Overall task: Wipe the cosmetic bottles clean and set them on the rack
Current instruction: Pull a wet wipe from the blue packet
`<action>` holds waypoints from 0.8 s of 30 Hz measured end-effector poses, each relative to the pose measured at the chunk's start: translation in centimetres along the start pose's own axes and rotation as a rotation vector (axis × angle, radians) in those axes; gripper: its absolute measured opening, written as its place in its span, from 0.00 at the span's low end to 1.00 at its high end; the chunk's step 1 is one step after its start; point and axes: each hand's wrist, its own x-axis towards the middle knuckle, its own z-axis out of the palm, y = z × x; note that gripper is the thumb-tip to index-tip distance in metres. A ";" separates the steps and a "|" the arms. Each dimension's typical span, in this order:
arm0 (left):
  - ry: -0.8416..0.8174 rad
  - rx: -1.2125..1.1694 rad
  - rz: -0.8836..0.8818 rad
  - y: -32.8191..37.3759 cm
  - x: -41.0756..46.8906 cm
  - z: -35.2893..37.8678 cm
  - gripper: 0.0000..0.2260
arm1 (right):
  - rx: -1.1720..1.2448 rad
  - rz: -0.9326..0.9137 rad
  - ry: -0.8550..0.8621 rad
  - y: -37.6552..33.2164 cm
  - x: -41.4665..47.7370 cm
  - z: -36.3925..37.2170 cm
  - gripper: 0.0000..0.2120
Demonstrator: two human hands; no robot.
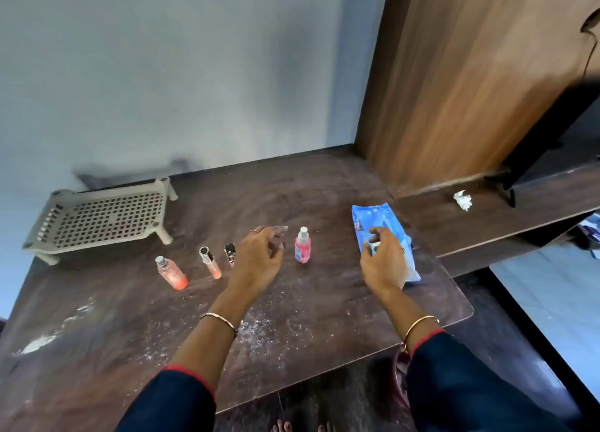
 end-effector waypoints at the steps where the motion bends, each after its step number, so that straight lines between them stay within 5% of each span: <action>1: 0.004 0.000 -0.005 0.0 0.2 0.3 0.15 | 0.025 0.081 0.034 0.7 0.3 -0.6 0.12; 6: -0.005 -0.015 -0.034 0.8 0.8 2.5 0.18 | 0.042 0.252 0.044 5.3 1.9 -1.9 0.10; 18: 0.050 -0.011 -0.068 1.4 1.8 5.1 0.17 | -0.117 0.125 -0.379 7.5 6.5 -1.0 0.22; 24: 0.142 0.045 0.082 3.5 1.3 6.1 0.16 | -0.263 0.029 -0.488 7.7 7.7 -0.4 0.22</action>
